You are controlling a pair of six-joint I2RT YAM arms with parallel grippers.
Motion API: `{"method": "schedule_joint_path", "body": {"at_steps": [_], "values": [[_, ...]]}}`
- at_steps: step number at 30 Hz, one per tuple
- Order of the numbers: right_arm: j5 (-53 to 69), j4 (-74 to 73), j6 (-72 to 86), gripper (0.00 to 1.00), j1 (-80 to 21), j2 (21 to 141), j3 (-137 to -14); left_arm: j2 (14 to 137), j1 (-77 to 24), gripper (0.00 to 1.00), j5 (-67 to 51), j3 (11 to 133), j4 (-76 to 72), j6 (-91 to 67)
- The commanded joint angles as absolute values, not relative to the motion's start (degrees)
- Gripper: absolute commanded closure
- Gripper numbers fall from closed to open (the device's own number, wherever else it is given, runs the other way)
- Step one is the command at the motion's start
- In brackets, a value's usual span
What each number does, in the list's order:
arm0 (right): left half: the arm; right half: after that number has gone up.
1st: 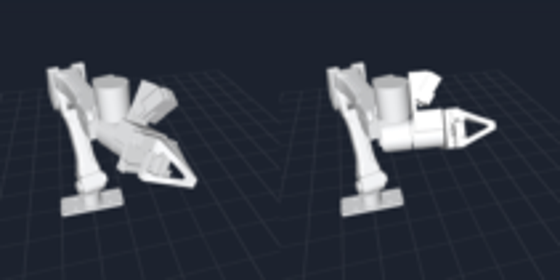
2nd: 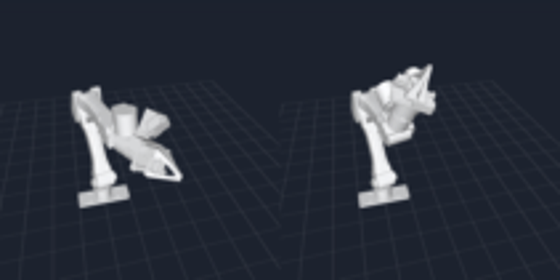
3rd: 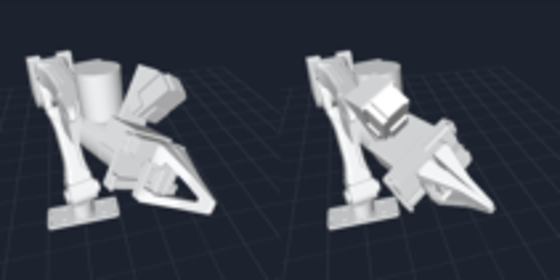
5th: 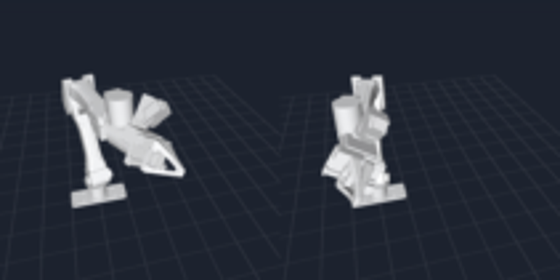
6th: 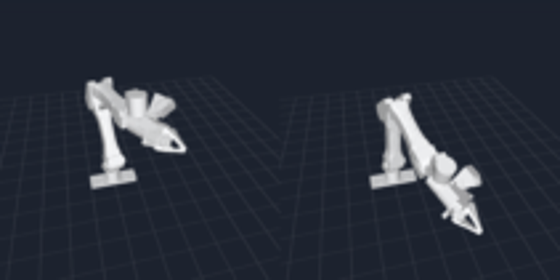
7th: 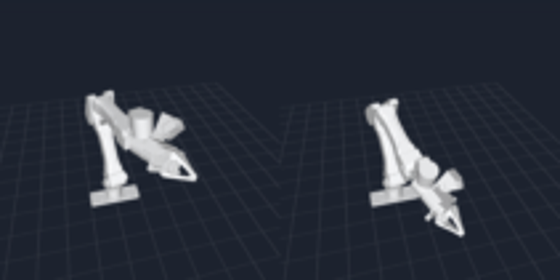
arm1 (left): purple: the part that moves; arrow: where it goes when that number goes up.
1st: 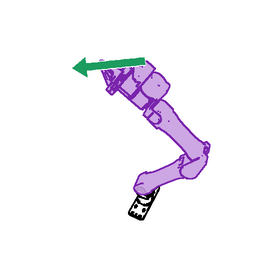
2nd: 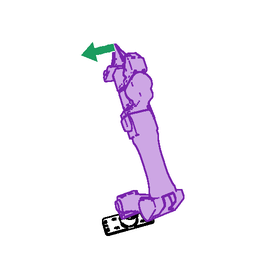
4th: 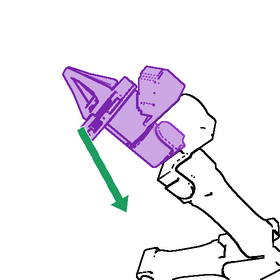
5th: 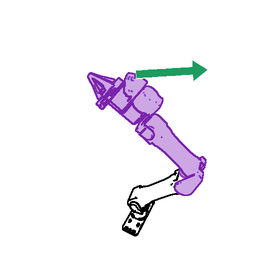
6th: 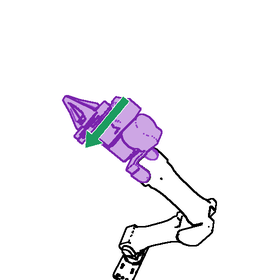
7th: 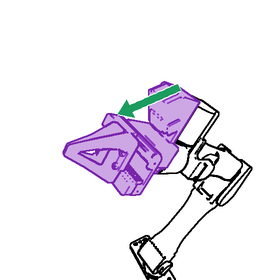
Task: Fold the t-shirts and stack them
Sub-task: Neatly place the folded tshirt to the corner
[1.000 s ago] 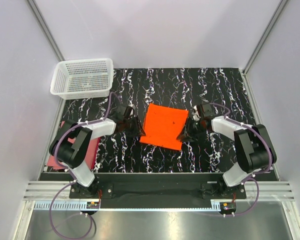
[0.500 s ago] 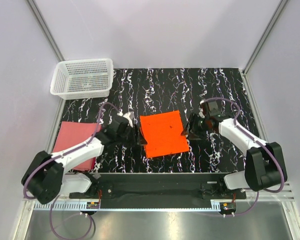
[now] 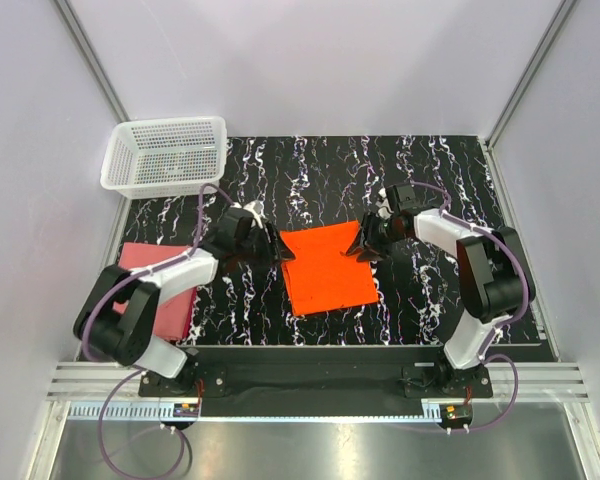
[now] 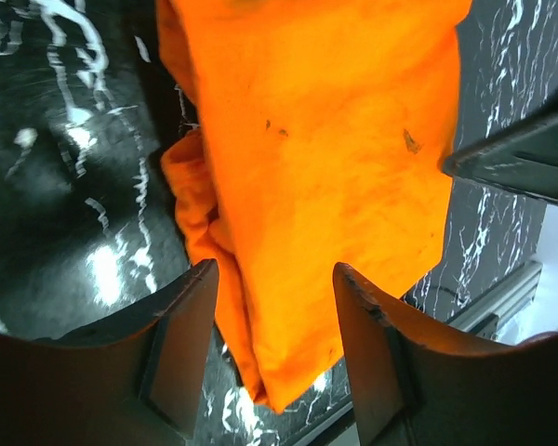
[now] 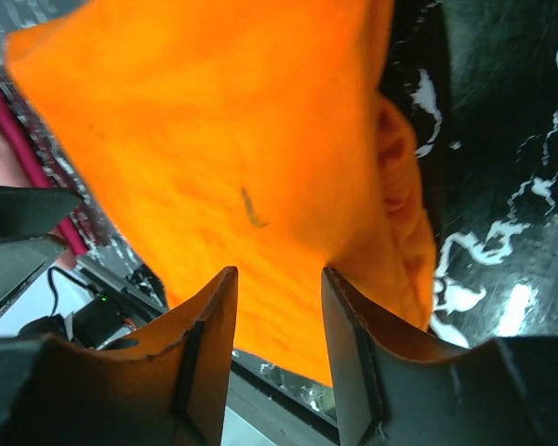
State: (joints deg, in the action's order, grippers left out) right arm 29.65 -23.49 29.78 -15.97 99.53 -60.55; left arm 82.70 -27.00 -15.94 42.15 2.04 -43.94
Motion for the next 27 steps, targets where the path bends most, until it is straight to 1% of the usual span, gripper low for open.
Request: {"method": "schedule_joint_path", "body": {"at_steps": [1,2,4,5,8,11,14,18,19,20,24,25,26,27], "values": [[29.6,-21.9,27.4,0.53,-15.8,101.9,-62.4,87.1,-27.2,0.43,-19.5,43.9,-6.2,-44.3],[29.0,-22.1,27.2,0.53,-15.8,102.1,-62.2,88.2,-27.2,0.43,-18.6,44.4,-5.6,-44.3],[26.2,-22.5,26.2,0.53,-15.9,101.5,-61.4,90.7,-26.9,0.45,-16.5,46.2,-0.4,-43.0],[25.1,-23.0,25.8,0.53,-15.8,100.9,-61.3,91.0,-26.9,0.46,-13.7,46.5,2.9,-42.6],[19.3,-26.4,23.6,0.47,-15.8,98.0,-61.3,91.4,-26.5,0.46,-9.7,45.8,6.3,-40.5],[15.2,-30.5,22.1,0.4,-16.0,93.4,-61.8,90.6,-26.3,0.47,-8.6,45.4,8.7,-38.4],[12.8,-33.5,21.4,0.34,-18.0,87.6,-61.7,85.9,-26.3,0.47,-6.9,43.8,10.0,-37.7],[8.6,-37.8,20.0,0.29,-25.1,81.0,-62.1,75.3,-26.4,0.44,-6.3,39.6,11.6,-38.0],[5.8,-38.1,19.1,0.28,-29.5,78.8,-62.0,70.9,-26.3,0.42,-6.1,38.8,12.1,-38.3],[4.3,-38.2,18.7,0.27,-31.4,77.7,-61.7,68.6,-26.3,0.41,-5.4,38.2,13.5,-38.6],[-2.6,-35.0,16.3,0.23,-42.6,73.0,-58.3,57.6,-25.6,0.36,-3.8,34.2,17.3,-40.8],[-6.3,-33.9,14.3,0.23,-44.8,71.6,-57.4,53.4,-25.3,0.36,-3.3,33.5,18.1,-42.3],[-7.9,-31.7,12.8,0.22,-50.2,71.1,-55.8,51.3,-25.1,0.35,-2.6,32.4,19.6,-43.2],[-11.2,-30.5,9.4,0.18,-52.6,70.1,-55.1,47.2,-24.8,0.34,-2.1,31.8,20.6,-44.3]]}}
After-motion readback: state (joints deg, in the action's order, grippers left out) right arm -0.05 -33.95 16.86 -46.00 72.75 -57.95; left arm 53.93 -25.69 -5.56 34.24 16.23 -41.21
